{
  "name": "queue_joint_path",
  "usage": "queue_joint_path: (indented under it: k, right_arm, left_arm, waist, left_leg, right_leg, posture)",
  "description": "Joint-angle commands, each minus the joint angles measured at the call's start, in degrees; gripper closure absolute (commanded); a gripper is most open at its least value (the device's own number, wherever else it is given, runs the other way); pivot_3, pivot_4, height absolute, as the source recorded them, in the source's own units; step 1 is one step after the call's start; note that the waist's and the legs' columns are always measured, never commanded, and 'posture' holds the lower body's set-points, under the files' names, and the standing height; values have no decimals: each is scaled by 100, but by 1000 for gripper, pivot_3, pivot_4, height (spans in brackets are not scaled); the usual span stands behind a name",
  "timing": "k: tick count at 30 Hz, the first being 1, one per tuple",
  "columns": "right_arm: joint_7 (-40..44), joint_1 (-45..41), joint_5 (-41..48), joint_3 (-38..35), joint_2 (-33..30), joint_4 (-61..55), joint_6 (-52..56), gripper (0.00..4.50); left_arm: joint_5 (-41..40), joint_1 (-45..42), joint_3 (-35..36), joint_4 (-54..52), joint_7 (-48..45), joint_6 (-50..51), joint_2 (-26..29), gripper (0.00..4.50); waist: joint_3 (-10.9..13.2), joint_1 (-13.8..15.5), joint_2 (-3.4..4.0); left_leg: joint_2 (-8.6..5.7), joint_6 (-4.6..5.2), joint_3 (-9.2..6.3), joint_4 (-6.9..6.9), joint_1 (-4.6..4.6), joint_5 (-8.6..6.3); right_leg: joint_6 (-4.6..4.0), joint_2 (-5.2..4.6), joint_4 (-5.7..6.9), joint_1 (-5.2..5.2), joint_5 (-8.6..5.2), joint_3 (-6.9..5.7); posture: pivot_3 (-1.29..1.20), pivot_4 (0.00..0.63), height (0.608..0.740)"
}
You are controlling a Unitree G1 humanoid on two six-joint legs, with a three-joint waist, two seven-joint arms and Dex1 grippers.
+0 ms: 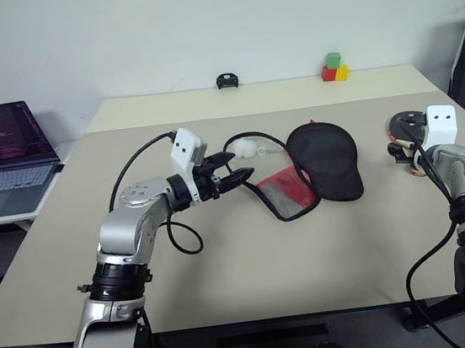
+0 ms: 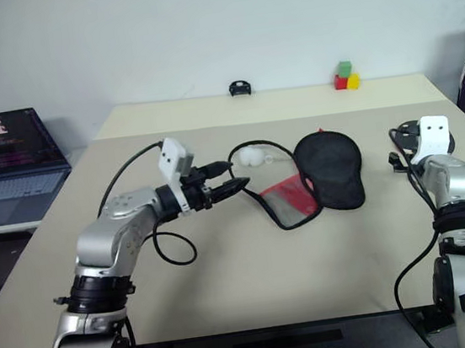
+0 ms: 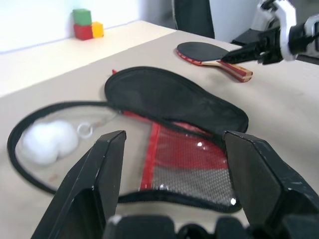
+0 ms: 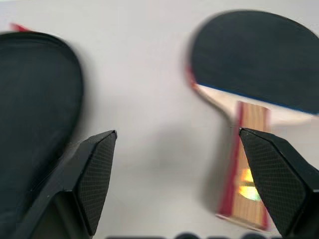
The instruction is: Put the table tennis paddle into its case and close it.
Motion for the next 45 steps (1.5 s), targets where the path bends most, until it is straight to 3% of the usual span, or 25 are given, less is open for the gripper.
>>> queue_joint_path:
  k: [1, 12, 15, 21, 22, 25, 29, 37, 41, 45]
  right_arm:
    - [-231, -302, -207, -1, -131, 722, -850, 215]
    - [-459, -725, -310, -31, -121, 2490, -1738, 215]
    - [-445, -731, -327, -9, -160, 2573, -1775, 775]
    - [-346, -637, -339, 39, -216, 2500, -1671, 2793]
    - [-330, -623, -336, 46, -221, 2478, -1647, 2984]
    - [-162, -534, -329, 92, -276, 2262, -1390, 3005]
    - [300, 168, -123, 115, -469, 608, -32, 3005]
    - [527, 2968, 917, -560, -351, -4918, 3604, 3005]
    - [453, 3974, 1140, -1160, 11, -6593, 4723, 3005]
    - [465, 4469, 1160, -1607, 270, -7367, 5282, 3005]
  left_arm:
    - [71, -143, 4, 1, -19, -166, -34, 1094]
    - [183, -162, 6, 165, -82, -307, -88, 1094]
    - [193, -129, 7, 157, -81, -324, -100, 1094]
    - [203, -79, 9, 162, -83, -338, -137, 1094]
    - [203, -71, 8, 154, -82, -336, -143, 1094]
    - [211, -59, 3, 150, -92, -334, -169, 1094]
    - [175, -5, -10, 98, -146, -288, -196, 1094]
    - [117, 56, -110, 10, -241, -222, -321, 1094]
    - [112, 15, -181, 37, -314, -212, -395, 1094]
    - [121, -41, -266, 103, -372, -218, -476, 1094]
  waist:
    - [0, -3, 0]
    - [0, -2, 0]
    - [0, -4, 0]
    - [0, -6, 0]
    - [0, -14, 0]
    - [0, -19, 0]
    - [0, 11, 0]
    - [-7, 46, 12]
    - [-13, 51, 15]
    - [-14, 54, 17]
  left_leg:
    - [0, 0, 1, 0, 0, 0]
    - [1, -2, 4, 0, -1, 2]
    - [2, -2, 6, 0, 0, 2]
    - [2, -2, 6, 0, -1, 2]
    - [2, -2, 7, 0, -1, 2]
    - [3, -2, 7, 0, 0, 2]
    - [3, -2, 4, 1, -5, 2]
    - [8, 10, -20, 4, -18, -5]
    - [3, 22, -23, 6, -13, -10]
    - [-1, 25, -25, 9, -3, -9]
  right_leg:
    - [0, 0, 0, 0, 0, 0]
    - [0, 0, -1, 0, 0, 3]
    - [0, 0, -1, 0, 0, 3]
    - [0, 0, -1, 1, 0, 2]
    - [0, 0, -1, 1, 0, 3]
    - [0, 1, 0, 1, 0, 3]
    - [0, 0, -4, 1, 0, 3]
    - [1, 2, -5, -1, -1, -8]
    - [1, 3, 2, 3, -1, -7]
    - [2, 3, 14, 9, 0, -7]
  posture:
    - [0, 150, 740]
    - [0, 150, 740]
    - [0, 150, 740]
    - [0, 150, 740]
    - [0, 150, 740]
    - [0, 150, 740]
    - [0, 150, 740]
    - [0, 150, 740]
    - [0, 150, 740]
    - [0, 150, 740]
